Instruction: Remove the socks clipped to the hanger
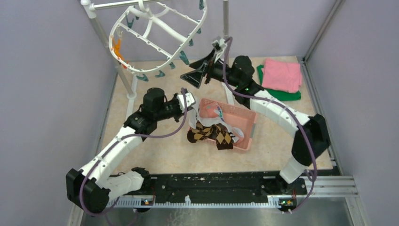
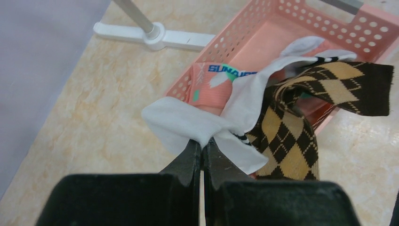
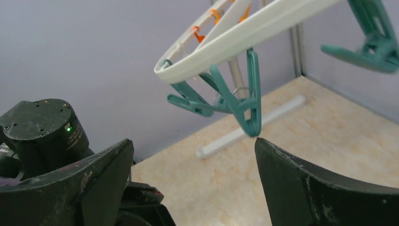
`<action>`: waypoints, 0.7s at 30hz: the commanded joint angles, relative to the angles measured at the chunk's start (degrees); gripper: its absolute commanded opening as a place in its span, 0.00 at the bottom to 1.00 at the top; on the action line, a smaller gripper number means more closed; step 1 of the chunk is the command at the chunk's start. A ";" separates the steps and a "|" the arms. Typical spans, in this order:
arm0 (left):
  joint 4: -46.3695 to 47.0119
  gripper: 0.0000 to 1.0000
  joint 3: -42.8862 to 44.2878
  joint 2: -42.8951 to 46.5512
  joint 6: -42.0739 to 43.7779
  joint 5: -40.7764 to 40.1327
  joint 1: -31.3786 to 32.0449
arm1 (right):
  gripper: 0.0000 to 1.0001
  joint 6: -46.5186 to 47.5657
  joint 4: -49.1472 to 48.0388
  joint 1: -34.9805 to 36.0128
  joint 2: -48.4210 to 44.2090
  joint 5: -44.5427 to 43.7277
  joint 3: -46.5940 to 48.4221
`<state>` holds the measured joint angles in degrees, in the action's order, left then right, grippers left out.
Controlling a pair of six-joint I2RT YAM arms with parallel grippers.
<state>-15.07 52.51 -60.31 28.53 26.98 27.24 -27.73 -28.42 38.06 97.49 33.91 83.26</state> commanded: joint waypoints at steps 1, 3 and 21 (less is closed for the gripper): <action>5.75 0.00 2.77 -2.49 2.61 1.38 4.05 | 0.99 3.19 2.53 -1.08 -11.42 -12.14 -5.17; 4.77 0.00 4.25 -4.57 3.55 1.15 5.62 | 0.99 4.20 4.75 -1.10 -14.67 -15.85 -7.41; -19.52 0.99 30.19 -27.00 7.60 1.99 13.45 | 0.99 1.00 23.56 -5.35 -35.30 -54.98 -24.88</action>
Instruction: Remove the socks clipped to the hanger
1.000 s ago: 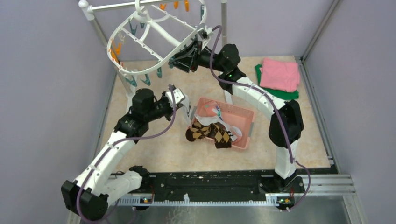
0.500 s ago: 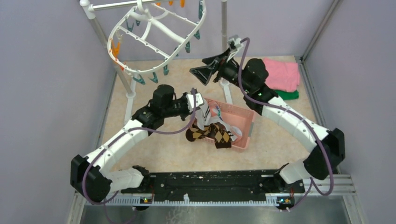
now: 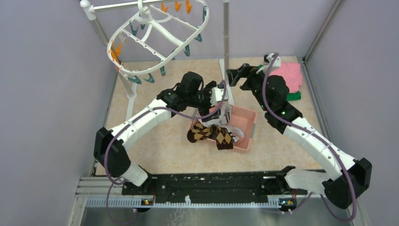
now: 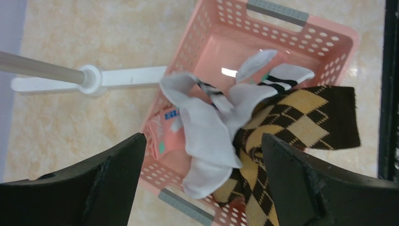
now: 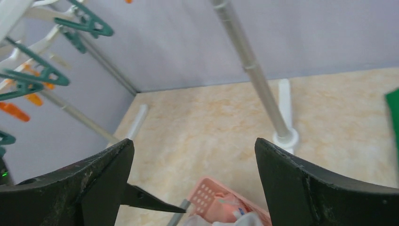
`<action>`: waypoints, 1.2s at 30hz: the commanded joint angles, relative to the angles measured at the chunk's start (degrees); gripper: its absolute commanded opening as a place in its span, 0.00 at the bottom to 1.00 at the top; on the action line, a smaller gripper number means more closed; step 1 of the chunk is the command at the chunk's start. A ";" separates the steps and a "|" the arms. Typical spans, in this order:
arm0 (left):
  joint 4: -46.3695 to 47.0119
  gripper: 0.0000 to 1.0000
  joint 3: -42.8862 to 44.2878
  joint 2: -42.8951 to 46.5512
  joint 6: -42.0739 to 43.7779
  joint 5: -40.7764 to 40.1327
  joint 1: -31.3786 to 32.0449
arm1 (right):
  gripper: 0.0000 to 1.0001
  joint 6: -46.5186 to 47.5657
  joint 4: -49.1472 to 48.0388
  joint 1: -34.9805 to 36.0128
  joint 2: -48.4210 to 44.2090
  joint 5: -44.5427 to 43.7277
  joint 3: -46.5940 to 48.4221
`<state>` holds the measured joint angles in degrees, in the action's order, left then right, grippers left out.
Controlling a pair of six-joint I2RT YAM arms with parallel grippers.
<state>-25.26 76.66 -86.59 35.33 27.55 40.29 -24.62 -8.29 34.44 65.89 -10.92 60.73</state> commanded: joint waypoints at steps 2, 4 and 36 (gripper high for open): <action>-16.35 0.99 10.87 -1.73 -0.11 0.41 0.44 | 0.99 -4.38 2.64 -2.27 -5.50 -13.68 -5.17; -24.97 0.99 15.04 -2.31 -0.97 -1.13 0.01 | 0.99 -5.33 -0.07 -2.73 -7.16 -14.96 -8.01; 10.52 0.99 -32.70 10.93 -12.66 5.85 -51.98 | 0.99 -4.38 4.08 -12.25 -29.46 -49.16 -39.11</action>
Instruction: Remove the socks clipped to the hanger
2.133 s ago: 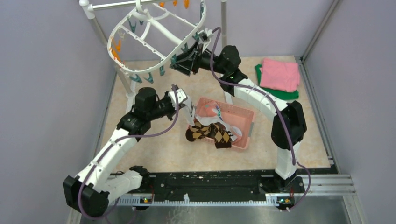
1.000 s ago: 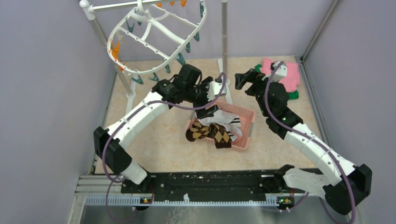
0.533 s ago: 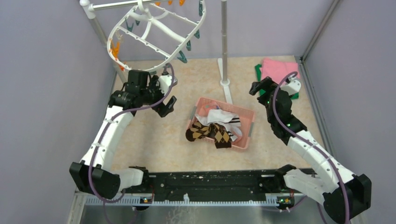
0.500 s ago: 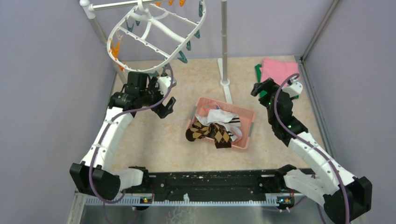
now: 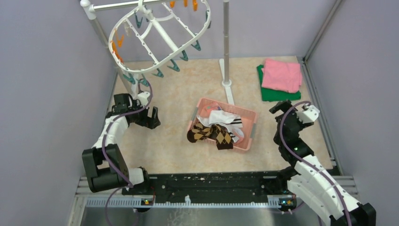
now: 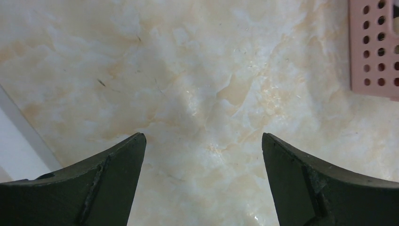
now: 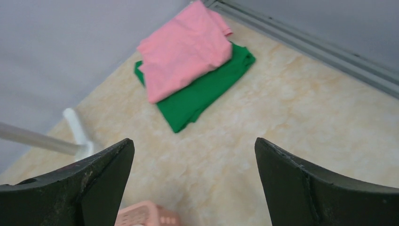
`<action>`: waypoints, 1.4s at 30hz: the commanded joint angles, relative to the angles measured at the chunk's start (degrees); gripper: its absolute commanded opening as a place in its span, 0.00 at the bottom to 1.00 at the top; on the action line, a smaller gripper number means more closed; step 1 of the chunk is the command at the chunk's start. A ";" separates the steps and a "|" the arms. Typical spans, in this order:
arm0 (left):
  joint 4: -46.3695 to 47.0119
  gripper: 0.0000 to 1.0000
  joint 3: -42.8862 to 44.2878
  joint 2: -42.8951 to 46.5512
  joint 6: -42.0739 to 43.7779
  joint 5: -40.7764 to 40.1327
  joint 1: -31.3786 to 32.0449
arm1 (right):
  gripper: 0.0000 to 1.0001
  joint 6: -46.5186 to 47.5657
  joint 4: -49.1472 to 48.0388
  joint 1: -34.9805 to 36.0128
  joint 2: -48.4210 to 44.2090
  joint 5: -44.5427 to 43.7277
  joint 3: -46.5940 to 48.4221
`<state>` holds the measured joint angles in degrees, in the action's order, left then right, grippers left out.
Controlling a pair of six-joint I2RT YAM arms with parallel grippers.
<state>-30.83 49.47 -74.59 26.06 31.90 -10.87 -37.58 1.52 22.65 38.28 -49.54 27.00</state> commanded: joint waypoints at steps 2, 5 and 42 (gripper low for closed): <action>21.91 0.99 -8.05 -1.98 -5.76 0.17 -0.90 | 0.99 15.15 -11.45 -0.48 -2.68 -13.71 -9.70; 30.80 0.99 -11.49 -2.89 -10.06 -0.77 -0.98 | 0.99 23.29 -18.94 -0.48 -2.85 -14.56 -14.49; 89.75 0.99 -33.88 -6.25 -24.29 -0.45 -1.17 | 0.99 30.63 -65.37 -9.66 29.22 1.45 -22.10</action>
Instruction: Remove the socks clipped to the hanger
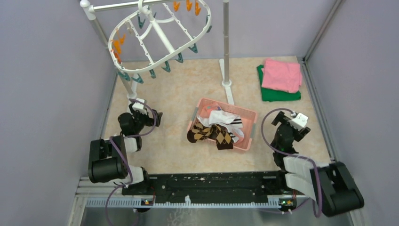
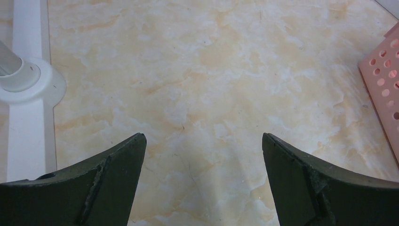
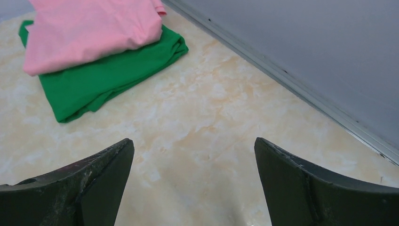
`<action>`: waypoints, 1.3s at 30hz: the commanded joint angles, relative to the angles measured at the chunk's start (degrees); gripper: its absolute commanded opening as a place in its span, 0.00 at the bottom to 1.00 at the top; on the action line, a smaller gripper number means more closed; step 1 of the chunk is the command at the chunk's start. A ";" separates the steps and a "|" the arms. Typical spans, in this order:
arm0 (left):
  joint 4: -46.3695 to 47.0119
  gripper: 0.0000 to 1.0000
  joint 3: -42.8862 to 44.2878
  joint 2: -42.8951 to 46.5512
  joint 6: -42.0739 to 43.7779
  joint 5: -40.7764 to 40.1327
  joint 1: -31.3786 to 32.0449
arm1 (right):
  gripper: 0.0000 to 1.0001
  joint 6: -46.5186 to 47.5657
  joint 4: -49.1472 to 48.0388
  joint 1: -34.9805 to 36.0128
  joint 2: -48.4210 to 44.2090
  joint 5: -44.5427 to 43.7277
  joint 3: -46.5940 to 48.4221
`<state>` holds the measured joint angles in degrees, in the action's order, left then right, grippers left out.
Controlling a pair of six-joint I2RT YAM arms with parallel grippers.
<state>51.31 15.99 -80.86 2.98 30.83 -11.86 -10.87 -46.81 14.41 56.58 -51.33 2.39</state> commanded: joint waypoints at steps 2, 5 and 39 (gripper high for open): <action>10.03 0.99 -2.18 1.11 -1.45 0.62 -0.21 | 0.99 8.78 -24.23 -1.41 18.73 4.98 4.94; 14.21 0.99 -5.09 2.60 -2.11 -0.49 -0.15 | 0.99 12.46 -25.32 -1.44 25.80 7.00 9.10; 19.12 0.99 -1.52 -9.43 1.74 -8.20 7.48 | 0.99 7.57 -25.09 -9.84 27.02 28.92 7.32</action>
<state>68.47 13.72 -90.89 4.21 22.81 -4.78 -2.61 -69.10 4.82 83.79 -23.44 9.10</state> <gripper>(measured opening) 0.989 0.985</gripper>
